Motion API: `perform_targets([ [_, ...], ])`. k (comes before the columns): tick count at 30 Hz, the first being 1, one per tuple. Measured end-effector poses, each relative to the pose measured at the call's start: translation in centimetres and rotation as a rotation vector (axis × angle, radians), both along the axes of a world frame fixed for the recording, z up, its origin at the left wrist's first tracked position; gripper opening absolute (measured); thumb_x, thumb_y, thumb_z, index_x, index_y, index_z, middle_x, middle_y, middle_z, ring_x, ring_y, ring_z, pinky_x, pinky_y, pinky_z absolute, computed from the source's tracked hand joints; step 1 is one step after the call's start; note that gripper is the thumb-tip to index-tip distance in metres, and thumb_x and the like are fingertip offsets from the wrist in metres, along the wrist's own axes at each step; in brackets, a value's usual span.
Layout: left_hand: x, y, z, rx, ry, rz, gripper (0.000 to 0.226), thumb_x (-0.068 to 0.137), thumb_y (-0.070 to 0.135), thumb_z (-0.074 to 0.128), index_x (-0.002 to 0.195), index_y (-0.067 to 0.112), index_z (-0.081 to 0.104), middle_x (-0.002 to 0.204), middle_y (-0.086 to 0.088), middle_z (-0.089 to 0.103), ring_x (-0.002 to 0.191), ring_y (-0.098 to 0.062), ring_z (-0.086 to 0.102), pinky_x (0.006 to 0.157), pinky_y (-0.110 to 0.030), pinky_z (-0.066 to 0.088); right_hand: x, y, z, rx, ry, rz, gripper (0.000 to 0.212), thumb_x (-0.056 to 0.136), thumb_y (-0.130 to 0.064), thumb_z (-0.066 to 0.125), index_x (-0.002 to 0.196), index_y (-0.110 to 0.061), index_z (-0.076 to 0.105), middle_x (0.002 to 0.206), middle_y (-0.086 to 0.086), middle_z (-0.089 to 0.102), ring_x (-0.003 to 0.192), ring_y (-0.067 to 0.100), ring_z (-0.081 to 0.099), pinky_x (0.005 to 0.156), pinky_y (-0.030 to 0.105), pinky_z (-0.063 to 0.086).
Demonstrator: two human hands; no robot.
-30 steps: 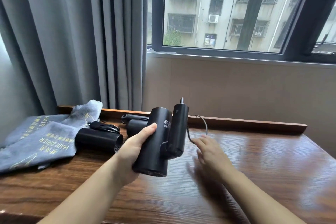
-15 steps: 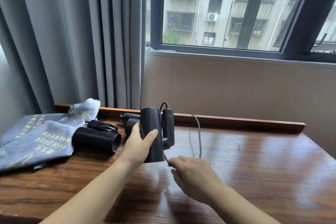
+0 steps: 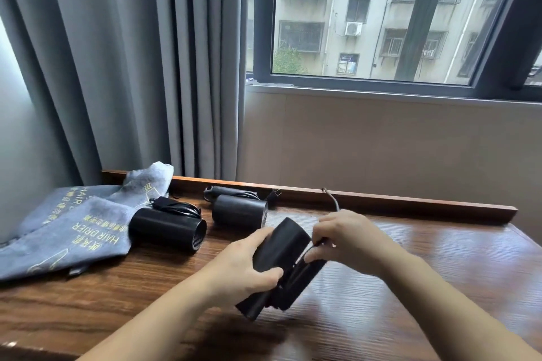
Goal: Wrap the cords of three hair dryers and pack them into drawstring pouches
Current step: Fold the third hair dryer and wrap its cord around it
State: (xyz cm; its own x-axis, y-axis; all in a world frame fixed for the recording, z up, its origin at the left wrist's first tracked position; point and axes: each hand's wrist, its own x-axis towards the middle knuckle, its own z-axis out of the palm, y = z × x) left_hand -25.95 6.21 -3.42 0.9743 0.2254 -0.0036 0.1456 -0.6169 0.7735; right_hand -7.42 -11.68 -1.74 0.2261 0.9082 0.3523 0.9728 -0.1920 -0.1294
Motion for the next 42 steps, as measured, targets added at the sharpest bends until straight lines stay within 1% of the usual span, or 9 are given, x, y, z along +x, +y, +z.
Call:
perform_targets([
  [3, -0.8, 0.2, 0.7, -0.201, -0.003, -0.119, 0.052, 0.087, 0.021, 0.065, 0.133, 0.042, 0.051, 0.118, 0.004, 0.069, 0.107, -0.013, 0.065, 0.097, -0.031, 0.052, 1.4, -0.7, -0.7, 0.020, 0.219, -0.064, 0.046, 0.068, -0.074, 0.067, 0.066, -0.029, 0.058, 0.068, -0.010, 0.060, 0.070, 0.010, 0.056, 0.063, 0.029, 0.046],
  [7, -1.3, 0.7, 0.8, -0.547, -0.001, -0.250, 0.048, 0.089, 0.012, 0.060, 0.133, 0.033, 0.057, 0.129, -0.009, 0.065, 0.117, -0.026, 0.062, 0.102, -0.041, 0.049, 2.9, -1.2, -2.2, 0.060, 0.623, -0.105, 0.030, 0.084, -0.037, 0.077, 0.060, -0.027, 0.062, 0.061, -0.012, 0.060, 0.062, 0.002, 0.052, 0.063, 0.023, 0.042],
  [15, 0.2, 0.9, 0.9, -1.246, -0.215, -0.257, 0.057, 0.072, 0.040, 0.080, 0.117, 0.007, 0.070, 0.103, -0.017, 0.071, 0.088, -0.027, 0.071, 0.079, -0.038, 0.057, 3.5, -1.5, -7.3, 0.069, 0.206, -0.198, 0.059, 0.099, -0.061, 0.006, 0.076, -0.031, 0.052, 0.082, -0.014, 0.051, 0.086, 0.006, 0.047, 0.095, 0.026, 0.034],
  [19, 2.0, 0.9, 2.4, -1.345, -0.443, -0.002, 0.042, 0.087, 0.038, 0.063, 0.114, 0.008, 0.073, 0.110, -0.014, 0.071, 0.099, -0.026, 0.069, 0.100, -0.044, 0.049, 1.4, -1.6, -8.8, 0.060, 0.201, -0.199, 0.051, 0.098, -0.063, 0.006, 0.070, -0.032, 0.035, 0.072, -0.013, 0.042, 0.077, 0.011, 0.041, 0.074, 0.024, 0.028],
  [25, 4.2, 2.2, 1.9, -1.080, -0.583, 0.366, 0.045, 0.096, 0.036, 0.058, 0.133, 0.010, 0.057, 0.124, -0.019, 0.067, 0.114, -0.035, 0.065, 0.100, -0.050, 0.051, -4.4, -2.3, -9.7, 0.061, 0.036, -0.139, 0.028, 0.101, -0.045, 0.032, 0.081, -0.028, 0.041, 0.074, -0.006, 0.058, 0.070, 0.018, 0.054, 0.066, 0.033, 0.040],
  [31, 4.1, 2.1, 0.2, -0.514, -0.555, 0.614, 0.068, 0.070, 0.061, 0.065, 0.130, 0.033, 0.049, 0.120, 0.009, 0.066, 0.112, -0.012, 0.062, 0.104, -0.041, 0.047, -7.6, -3.4, -7.7, 0.149, -0.020, -0.156, 0.029, 0.104, -0.046, 0.029, 0.101, -0.032, 0.054, 0.084, -0.014, 0.066, 0.065, 0.010, 0.062, 0.048, 0.027, 0.048],
  [37, 3.1, 0.9, -0.6, 0.071, -0.383, 0.285, 0.060, 0.084, 0.034, 0.070, 0.134, 0.046, 0.040, 0.117, 0.021, 0.060, 0.108, 0.002, 0.056, 0.091, -0.021, 0.042, -7.1, -3.6, -1.4, 0.248, -0.225, -0.104, 0.024, 0.100, -0.042, 0.046, 0.088, -0.029, 0.062, 0.074, -0.012, 0.056, 0.059, 0.010, 0.053, 0.045, 0.026, 0.044],
  [39, 2.4, 0.3, -0.6, 0.111, -0.284, 0.138, 0.061, 0.081, 0.032, 0.071, 0.129, 0.055, 0.040, 0.114, 0.027, 0.061, 0.106, 0.011, 0.055, 0.089, -0.010, 0.041, -5.6, -3.7, 0.6, 0.285, -0.261, -0.108, 0.021, 0.095, -0.045, 0.054, 0.084, -0.030, 0.064, 0.074, -0.013, 0.056, 0.060, 0.008, 0.052, 0.048, 0.022, 0.041],
  [42, 1.2, -0.4, -0.5, 0.040, -0.138, -0.030, 0.059, 0.078, 0.033, 0.069, 0.121, 0.064, 0.042, 0.104, 0.021, 0.068, 0.096, 0.000, 0.064, 0.085, -0.022, 0.052, -2.6, -4.2, 2.1, 0.269, -0.200, -0.098, 0.026, 0.087, -0.054, 0.058, 0.080, -0.030, 0.065, 0.076, -0.015, 0.055, 0.062, 0.007, 0.051, 0.052, 0.024, 0.045],
])
